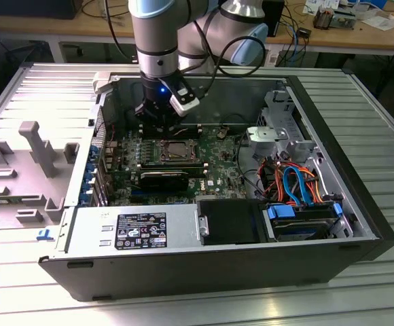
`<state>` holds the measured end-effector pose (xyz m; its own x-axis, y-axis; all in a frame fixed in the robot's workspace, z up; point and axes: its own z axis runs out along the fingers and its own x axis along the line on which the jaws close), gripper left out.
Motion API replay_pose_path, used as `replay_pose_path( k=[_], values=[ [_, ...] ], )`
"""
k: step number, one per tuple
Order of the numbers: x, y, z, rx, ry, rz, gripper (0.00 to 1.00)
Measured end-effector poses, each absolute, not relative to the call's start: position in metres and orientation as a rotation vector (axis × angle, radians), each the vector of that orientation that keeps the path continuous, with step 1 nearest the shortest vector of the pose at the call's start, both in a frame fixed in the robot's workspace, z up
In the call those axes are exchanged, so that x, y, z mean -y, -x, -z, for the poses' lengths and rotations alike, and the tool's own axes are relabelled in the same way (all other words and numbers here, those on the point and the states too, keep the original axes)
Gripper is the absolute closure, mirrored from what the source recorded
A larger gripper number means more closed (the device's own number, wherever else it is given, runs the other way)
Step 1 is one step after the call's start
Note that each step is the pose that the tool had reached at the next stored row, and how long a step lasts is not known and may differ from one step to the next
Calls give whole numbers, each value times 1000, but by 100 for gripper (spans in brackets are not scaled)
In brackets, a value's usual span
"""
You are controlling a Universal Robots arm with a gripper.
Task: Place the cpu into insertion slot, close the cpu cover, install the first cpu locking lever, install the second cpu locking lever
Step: 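Install the first cpu locking lever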
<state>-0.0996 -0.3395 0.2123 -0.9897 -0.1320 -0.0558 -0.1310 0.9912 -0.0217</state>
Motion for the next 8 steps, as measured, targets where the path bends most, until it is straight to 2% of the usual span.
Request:
replay_pose_path(
  k=[8],
  values=[
    [339, 95, -206, -3074, 254, 28, 89]
  ],
)
